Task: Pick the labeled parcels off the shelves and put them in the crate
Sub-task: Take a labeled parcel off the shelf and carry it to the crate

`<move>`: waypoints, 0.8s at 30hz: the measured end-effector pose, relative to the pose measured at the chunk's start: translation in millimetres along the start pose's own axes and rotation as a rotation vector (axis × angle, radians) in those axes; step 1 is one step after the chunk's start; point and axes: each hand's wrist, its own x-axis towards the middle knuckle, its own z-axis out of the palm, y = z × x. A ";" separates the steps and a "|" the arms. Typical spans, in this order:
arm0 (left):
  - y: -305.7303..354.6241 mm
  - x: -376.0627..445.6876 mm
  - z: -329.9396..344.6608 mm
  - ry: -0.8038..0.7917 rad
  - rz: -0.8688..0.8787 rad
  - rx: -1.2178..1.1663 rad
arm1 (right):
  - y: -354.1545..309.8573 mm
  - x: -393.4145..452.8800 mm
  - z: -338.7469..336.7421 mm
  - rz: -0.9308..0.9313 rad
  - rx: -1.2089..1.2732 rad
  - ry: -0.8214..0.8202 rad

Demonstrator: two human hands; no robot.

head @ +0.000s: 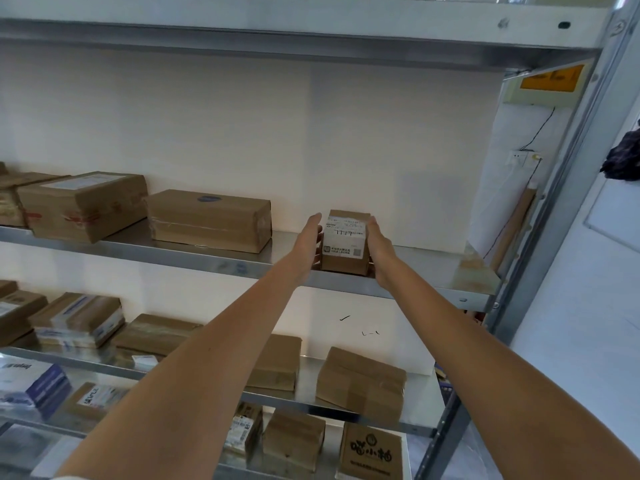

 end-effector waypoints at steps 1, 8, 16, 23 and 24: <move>-0.4 0.1 -0.2 -0.007 -0.003 -0.008 | -0.6 1.5 0.5 -0.010 -0.010 0.013; 23.6 -1.4 -22.3 0.335 0.345 0.016 | 5.9 0.0 16.5 -0.424 -0.594 0.517; 87.3 10.7 -152.2 0.750 0.687 0.252 | -29.4 -10.0 123.1 -0.937 -0.792 0.373; 67.1 20.8 -251.4 0.944 0.631 0.564 | -5.4 12.6 230.1 -0.490 -0.317 0.298; 66.3 25.1 -264.3 0.929 0.616 0.547 | -1.5 14.3 236.0 -0.425 -0.226 0.304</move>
